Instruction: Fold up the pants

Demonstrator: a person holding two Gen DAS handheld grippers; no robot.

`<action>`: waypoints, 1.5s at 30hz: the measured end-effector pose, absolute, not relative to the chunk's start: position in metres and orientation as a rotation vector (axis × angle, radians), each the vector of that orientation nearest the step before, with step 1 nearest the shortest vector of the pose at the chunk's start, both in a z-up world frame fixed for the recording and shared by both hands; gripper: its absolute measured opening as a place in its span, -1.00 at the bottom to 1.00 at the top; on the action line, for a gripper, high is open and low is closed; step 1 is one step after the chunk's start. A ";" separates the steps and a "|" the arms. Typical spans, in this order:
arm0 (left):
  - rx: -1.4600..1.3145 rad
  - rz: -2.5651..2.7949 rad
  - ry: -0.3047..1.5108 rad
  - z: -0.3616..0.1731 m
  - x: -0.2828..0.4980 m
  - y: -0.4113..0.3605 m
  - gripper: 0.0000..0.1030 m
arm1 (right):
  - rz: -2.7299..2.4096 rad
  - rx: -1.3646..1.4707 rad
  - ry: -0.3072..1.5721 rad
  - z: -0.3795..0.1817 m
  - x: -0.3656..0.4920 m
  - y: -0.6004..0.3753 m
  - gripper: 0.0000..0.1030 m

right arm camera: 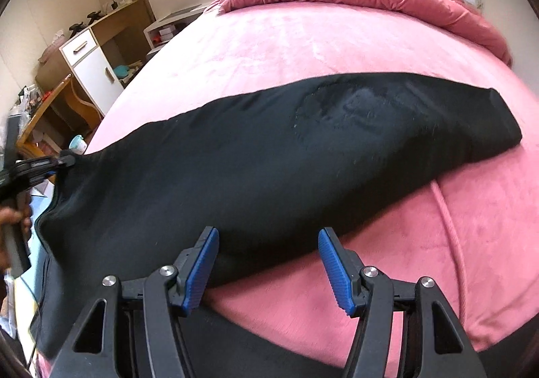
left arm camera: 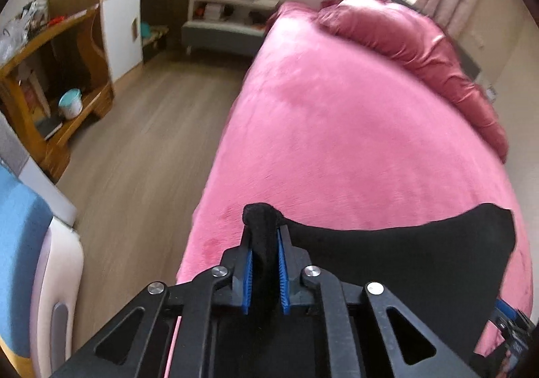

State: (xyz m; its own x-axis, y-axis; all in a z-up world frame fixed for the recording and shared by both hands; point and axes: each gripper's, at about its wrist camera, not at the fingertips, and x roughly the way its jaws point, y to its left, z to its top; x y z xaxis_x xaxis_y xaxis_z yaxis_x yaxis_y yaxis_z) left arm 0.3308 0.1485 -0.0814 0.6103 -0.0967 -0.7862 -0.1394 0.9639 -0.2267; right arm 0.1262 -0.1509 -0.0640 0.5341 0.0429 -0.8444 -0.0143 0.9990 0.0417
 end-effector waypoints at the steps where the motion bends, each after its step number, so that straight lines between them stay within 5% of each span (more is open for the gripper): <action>1: -0.280 0.004 0.899 -0.075 0.325 0.147 -0.77 | 0.032 0.029 1.006 -0.063 0.127 -0.151 0.21; 12: -0.235 -0.251 0.730 -0.013 0.244 0.116 -0.79 | 0.050 0.059 1.012 -0.045 0.166 -0.147 0.21; 38: -0.038 -0.501 0.753 -0.016 0.121 0.056 -0.81 | -0.052 0.366 1.185 -0.064 0.297 -0.130 0.20; 40: -0.045 -0.502 0.766 -0.018 0.119 0.057 -0.81 | -0.055 0.341 1.192 -0.065 0.299 -0.129 -0.18; 41: -0.045 -0.494 0.769 -0.019 0.118 0.058 -0.81 | -0.048 0.332 1.191 -0.064 0.297 -0.128 -0.62; 42: -0.055 -0.489 0.774 -0.018 0.119 0.060 -0.81 | -0.042 0.325 1.189 -0.063 0.293 -0.131 -0.79; 45: -0.106 -0.449 0.785 -0.016 0.124 0.073 -0.81 | -0.015 0.282 1.147 -0.054 0.279 -0.133 -0.84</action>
